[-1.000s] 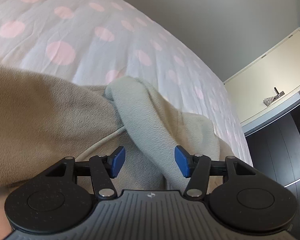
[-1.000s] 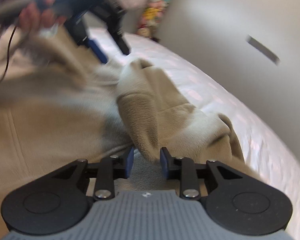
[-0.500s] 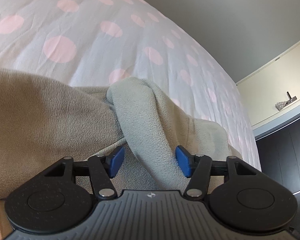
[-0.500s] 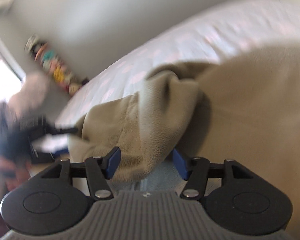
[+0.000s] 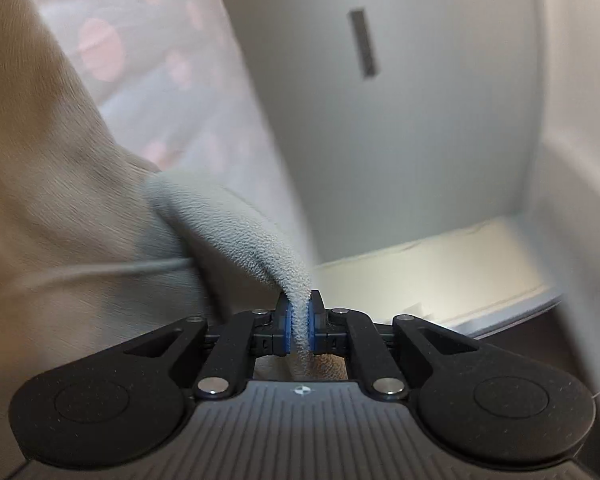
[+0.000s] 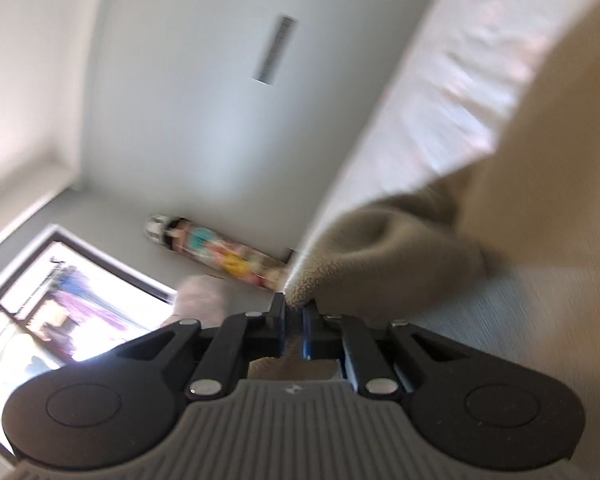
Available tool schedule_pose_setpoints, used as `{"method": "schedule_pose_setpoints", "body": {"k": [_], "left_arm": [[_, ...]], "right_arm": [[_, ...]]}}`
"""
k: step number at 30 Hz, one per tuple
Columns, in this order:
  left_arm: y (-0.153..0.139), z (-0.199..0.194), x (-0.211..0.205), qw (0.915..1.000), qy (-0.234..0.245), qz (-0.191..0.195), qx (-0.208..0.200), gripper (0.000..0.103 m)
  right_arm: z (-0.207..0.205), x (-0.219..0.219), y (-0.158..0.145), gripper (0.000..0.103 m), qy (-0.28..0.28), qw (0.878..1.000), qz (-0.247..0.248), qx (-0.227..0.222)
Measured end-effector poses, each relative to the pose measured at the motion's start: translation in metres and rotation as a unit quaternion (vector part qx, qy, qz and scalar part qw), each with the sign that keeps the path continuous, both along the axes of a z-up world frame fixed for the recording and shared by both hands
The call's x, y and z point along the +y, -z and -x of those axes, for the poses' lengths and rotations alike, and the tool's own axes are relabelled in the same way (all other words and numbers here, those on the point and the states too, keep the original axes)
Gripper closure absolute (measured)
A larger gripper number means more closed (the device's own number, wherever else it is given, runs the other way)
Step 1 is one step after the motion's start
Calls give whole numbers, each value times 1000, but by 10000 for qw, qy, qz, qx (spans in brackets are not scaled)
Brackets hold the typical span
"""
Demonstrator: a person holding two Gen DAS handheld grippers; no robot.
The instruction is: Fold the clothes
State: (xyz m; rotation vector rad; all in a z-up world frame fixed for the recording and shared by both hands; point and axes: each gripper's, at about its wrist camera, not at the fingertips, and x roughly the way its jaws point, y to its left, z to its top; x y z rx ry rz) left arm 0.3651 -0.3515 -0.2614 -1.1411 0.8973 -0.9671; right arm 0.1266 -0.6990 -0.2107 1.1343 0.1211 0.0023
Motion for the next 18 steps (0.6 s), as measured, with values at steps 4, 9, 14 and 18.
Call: {"method": "schedule_pose_setpoints", "body": {"k": [4, 9, 14, 18], "left_arm": [[27, 20, -6, 9984, -72, -354, 443, 98], [66, 32, 2, 9900, -123, -1151, 803, 98], [74, 28, 3, 9819, -28, -1730, 773, 98], [51, 20, 0, 9725, 204, -2280, 427, 87]], "right_arm": [[4, -4, 10, 94, -92, 9963, 197, 837], [17, 7, 50, 94, -197, 9859, 133, 1656], [8, 14, 71, 93, -287, 9781, 246, 2049], [9, 12, 57, 63, -381, 9770, 371, 2064]]}}
